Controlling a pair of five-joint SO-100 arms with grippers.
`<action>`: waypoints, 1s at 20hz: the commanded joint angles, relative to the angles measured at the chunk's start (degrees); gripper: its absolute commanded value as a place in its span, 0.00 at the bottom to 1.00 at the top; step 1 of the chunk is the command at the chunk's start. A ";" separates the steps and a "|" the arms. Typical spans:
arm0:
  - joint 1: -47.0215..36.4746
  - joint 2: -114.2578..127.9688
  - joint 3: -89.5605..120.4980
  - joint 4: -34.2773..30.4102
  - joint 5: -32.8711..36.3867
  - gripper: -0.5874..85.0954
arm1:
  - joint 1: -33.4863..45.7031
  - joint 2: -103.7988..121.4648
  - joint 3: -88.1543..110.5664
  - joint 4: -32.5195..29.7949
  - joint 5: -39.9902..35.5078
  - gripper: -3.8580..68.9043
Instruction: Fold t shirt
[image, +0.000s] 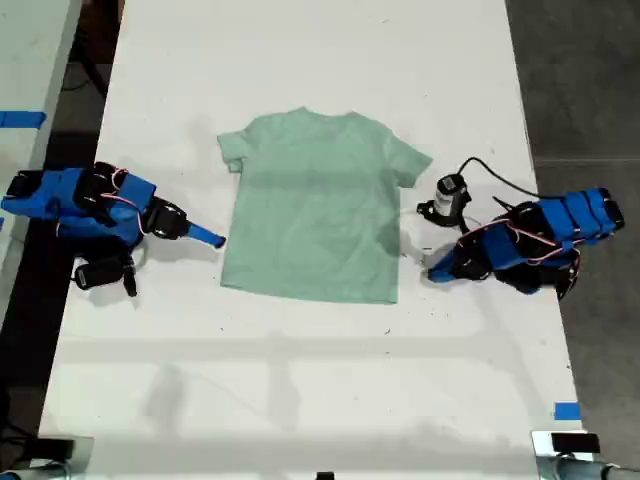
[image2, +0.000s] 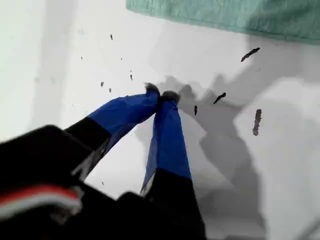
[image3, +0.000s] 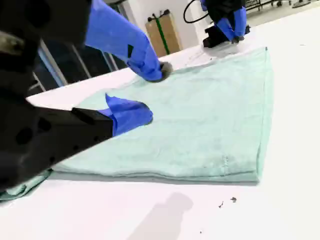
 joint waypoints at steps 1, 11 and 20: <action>-3.96 1.05 2.29 -0.18 -30.06 0.18 | 3.16 0.44 3.25 -1.93 41.48 0.08; -7.56 1.14 2.29 -1.67 -28.48 0.00 | 13.01 0.53 0.09 -1.93 42.98 0.10; -27.69 1.14 2.29 -2.11 -16.00 0.01 | 66.71 -70.40 -55.11 -4.75 7.91 0.41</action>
